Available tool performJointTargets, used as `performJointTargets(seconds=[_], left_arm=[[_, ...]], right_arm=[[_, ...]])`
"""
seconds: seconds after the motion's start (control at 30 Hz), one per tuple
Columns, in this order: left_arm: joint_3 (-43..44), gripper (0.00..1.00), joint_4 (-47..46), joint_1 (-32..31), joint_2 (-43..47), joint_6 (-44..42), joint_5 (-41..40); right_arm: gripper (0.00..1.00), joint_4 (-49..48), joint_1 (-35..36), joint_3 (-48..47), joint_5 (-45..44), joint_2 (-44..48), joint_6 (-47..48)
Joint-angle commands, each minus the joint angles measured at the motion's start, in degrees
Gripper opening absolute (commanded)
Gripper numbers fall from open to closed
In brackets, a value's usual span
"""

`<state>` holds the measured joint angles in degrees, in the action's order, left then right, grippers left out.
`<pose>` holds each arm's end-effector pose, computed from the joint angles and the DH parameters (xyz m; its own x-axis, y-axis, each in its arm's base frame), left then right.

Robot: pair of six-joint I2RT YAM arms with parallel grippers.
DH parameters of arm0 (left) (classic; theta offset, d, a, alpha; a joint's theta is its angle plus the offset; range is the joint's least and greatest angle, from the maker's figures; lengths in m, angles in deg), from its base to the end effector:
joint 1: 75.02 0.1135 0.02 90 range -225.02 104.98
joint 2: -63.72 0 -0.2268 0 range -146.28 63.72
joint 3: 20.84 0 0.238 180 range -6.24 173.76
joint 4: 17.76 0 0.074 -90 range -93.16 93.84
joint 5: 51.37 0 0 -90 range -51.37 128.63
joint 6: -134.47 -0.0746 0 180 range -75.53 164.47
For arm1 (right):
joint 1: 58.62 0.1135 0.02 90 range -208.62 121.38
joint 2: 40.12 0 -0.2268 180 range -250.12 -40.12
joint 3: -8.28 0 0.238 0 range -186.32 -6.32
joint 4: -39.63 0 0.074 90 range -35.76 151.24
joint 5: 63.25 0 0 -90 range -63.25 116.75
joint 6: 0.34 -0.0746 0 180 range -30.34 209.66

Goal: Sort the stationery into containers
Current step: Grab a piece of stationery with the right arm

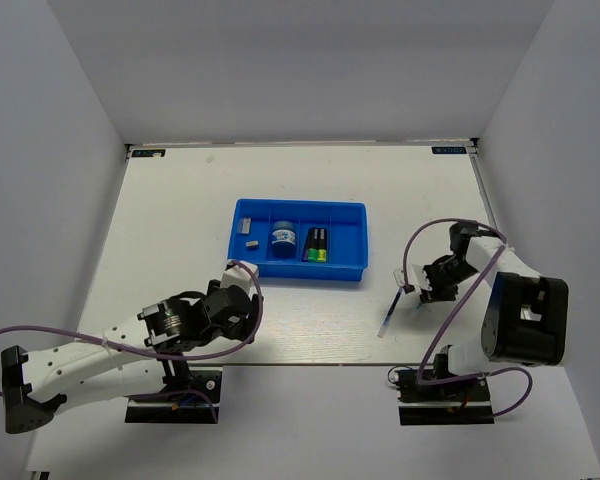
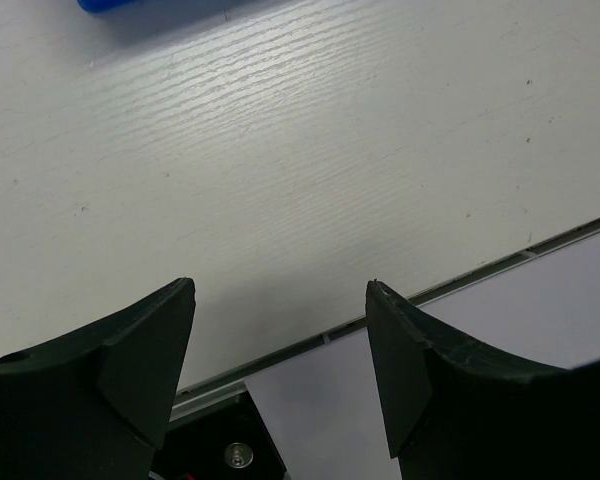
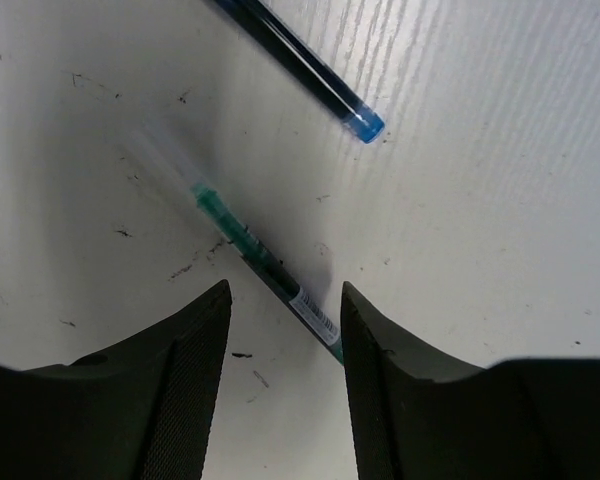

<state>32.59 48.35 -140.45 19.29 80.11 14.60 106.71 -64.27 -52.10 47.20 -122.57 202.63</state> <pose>0.0984 -0.1422 0.1901 -0.7142 0.2822 -0.6406 0.3969 0.9171 -0.0385 0.2144 0.0050 0.1050 0.3081 -0.8974 -0.3159 -0.9501 -0.2734 -0.1500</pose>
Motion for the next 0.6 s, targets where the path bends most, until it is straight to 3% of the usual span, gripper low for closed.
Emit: performJointTargets(seconds=[0.0,0.17,0.3,0.37,0.47,0.57], left_arm=[[-0.4,0.79,0.1,0.0,0.2,1.5,-0.6],[-0.9,0.79,0.0,0.1,0.7,2.4,-0.8],[-1.5,0.79,-0.3,0.0,1.2,3.3,-0.8],[-1.7,0.79,-0.6,0.0,0.7,3.5,-0.4],[-2.9,0.79,-3.3,0.0,-0.7,3.5,1.3],[-3.3,0.79,-5.4,0.0,-2.2,3.3,2.1]], right_arm=[[0.50,-2.5,-0.2,0.8,-1.4,-2.0,17.6],[0.45,-6.9,-0.3,4.3,-3.7,-3.6,19.1],[0.10,-7.7,-0.3,6.4,-4.8,-4.1,19.2],[0.03,-8.1,-0.4,6.9,-5.9,-4.3,19.3],[0.00,-6.8,-0.5,7.8,-5.9,-3.6,18.1],[0.00,0.1,-0.5,3.4,0.2,-0.8,12.8]])
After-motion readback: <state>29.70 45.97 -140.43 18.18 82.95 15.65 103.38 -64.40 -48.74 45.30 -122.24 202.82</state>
